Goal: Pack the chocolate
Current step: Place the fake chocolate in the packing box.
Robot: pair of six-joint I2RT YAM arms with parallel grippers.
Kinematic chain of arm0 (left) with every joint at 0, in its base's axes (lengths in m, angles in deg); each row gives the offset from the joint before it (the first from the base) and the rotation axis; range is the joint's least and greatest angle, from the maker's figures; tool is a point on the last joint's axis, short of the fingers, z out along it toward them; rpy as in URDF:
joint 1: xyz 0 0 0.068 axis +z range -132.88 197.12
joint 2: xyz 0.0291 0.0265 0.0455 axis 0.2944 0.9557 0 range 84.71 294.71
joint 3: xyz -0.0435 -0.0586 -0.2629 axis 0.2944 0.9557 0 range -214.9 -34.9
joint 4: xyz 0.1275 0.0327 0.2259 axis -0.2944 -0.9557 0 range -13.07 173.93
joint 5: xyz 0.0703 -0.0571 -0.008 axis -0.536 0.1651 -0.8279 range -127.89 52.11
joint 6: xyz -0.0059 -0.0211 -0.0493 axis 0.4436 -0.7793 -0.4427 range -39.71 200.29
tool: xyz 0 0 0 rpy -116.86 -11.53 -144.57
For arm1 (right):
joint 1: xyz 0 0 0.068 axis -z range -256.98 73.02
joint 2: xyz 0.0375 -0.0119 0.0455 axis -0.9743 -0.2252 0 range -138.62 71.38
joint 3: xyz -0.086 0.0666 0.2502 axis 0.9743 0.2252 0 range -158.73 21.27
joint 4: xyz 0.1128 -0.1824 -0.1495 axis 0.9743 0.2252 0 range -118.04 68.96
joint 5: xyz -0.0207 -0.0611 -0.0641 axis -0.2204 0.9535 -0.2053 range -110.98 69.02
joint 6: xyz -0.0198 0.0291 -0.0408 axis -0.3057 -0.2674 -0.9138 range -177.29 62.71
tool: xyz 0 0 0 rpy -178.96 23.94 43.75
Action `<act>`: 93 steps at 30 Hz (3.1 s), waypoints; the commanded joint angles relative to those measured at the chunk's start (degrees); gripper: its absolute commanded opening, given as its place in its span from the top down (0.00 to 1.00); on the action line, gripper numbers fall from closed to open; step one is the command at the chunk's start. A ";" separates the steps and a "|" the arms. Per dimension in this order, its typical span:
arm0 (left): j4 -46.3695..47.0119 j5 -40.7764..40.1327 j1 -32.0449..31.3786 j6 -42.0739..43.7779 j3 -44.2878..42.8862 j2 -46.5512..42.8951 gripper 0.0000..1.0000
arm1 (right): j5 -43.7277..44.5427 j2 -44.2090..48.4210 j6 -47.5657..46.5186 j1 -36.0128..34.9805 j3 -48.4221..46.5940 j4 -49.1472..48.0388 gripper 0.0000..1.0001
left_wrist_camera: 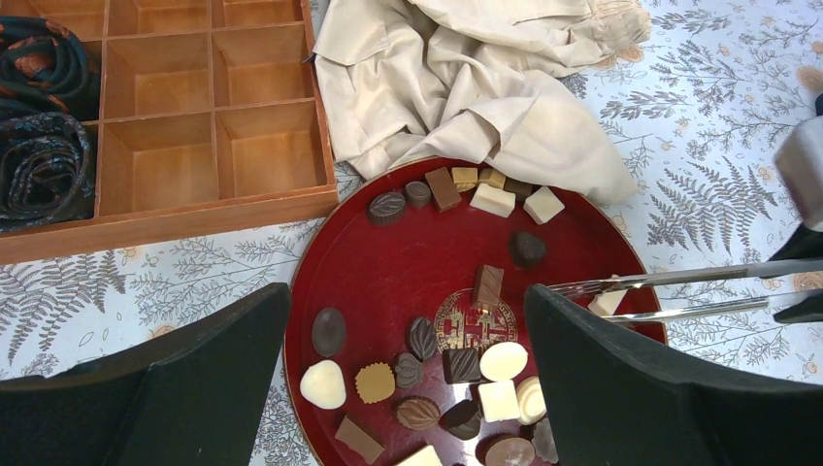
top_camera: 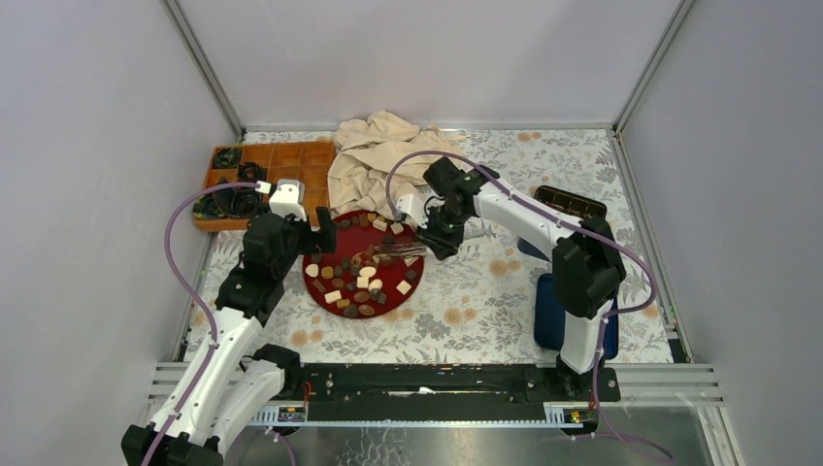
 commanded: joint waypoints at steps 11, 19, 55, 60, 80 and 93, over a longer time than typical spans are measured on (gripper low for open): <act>3.02 0.50 0.40 0.61 0.50 -1.17 0.02 | -20.10 12.55 3.04 7.67 2.23 1.03 1.00; 2.91 0.16 0.51 0.61 0.44 -1.48 0.02 | -33.00 25.23 6.85 25.46 12.43 -5.05 1.00; 3.09 2.06 0.66 0.26 0.42 -1.00 0.02 | -6.81 37.66 2.71 59.13 28.10 0.70 0.96; 3.14 2.17 0.66 0.26 0.42 -1.06 0.02 | -6.31 36.39 2.38 59.13 28.86 0.63 0.93; 3.12 2.05 0.66 0.28 0.41 -0.87 0.02 | -6.14 32.70 3.47 59.22 30.60 -2.77 0.72; 3.18 2.00 0.66 0.29 0.42 -0.69 0.02 | -5.95 32.16 3.67 59.30 29.95 -2.86 0.59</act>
